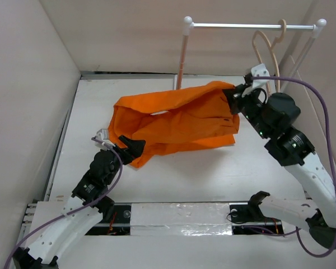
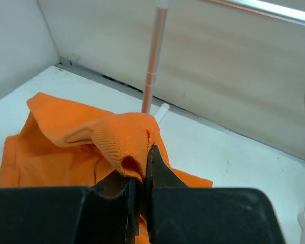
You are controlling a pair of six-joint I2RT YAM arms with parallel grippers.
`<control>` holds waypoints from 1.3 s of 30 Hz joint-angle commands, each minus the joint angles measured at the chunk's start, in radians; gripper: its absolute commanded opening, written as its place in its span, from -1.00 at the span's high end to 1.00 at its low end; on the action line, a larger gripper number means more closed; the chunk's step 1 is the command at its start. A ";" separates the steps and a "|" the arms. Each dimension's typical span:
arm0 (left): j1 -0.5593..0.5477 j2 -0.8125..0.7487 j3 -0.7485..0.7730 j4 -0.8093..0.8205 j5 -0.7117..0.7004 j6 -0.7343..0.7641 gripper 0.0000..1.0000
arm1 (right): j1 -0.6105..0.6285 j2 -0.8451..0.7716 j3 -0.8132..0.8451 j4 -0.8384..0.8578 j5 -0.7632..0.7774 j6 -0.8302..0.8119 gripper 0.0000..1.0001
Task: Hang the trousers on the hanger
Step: Flatten out the trousers at the center of the board.
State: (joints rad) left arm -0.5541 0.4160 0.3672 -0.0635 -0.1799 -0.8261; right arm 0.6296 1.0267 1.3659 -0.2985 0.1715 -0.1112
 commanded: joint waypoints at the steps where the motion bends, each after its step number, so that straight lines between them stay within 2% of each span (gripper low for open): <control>1: 0.008 -0.013 -0.028 0.057 0.007 -0.025 -0.98 | -0.017 -0.046 -0.105 -0.051 0.060 -0.009 1.00; 5: 0.008 -0.002 -0.062 0.088 -0.084 -0.053 -0.98 | -0.045 -0.154 -0.204 -0.034 0.056 0.021 1.00; 9: 0.017 0.085 -0.067 0.080 -0.197 -0.091 -0.98 | -0.068 -0.214 -0.223 -0.060 0.088 0.025 1.00; 19: 0.091 0.418 -0.047 0.140 -0.161 -0.016 -0.98 | -0.096 -0.203 -0.111 -0.119 0.155 0.022 1.00; 25: 0.091 0.590 -0.002 0.218 -0.098 0.054 -0.97 | -0.105 -0.163 -0.093 -0.110 0.103 0.030 1.00; 29: 0.079 0.731 0.061 0.301 -0.029 0.065 -0.84 | -0.105 -0.157 -0.119 -0.079 0.068 0.045 1.00; 32: 0.069 0.839 0.108 0.332 -0.045 0.048 -0.48 | -0.093 -0.155 -0.134 -0.065 0.040 0.048 1.00; 33: 0.069 0.877 0.117 0.338 -0.055 0.044 -0.04 | -0.076 -0.157 -0.137 -0.062 0.039 0.048 1.00; 35: 0.082 0.891 0.142 0.340 -0.082 0.024 0.48 | -0.044 -0.158 -0.143 -0.056 0.054 0.047 1.00; 36: 0.082 0.877 0.150 0.335 -0.090 0.019 0.89 | -0.033 -0.159 -0.143 -0.056 0.062 0.045 1.00; 37: 0.095 0.860 0.154 0.317 -0.096 0.012 1.00 | -0.021 -0.157 -0.142 -0.057 0.083 0.042 1.00; 39: 0.106 0.792 0.183 0.289 -0.144 -0.002 1.00 | 0.013 -0.155 -0.126 -0.068 0.101 0.035 1.00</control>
State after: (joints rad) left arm -0.4679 1.2934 0.4828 0.2092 -0.2638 -0.7986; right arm 0.6071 0.8894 1.2095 -0.4633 0.2440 -0.0746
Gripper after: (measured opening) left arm 0.046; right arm 0.067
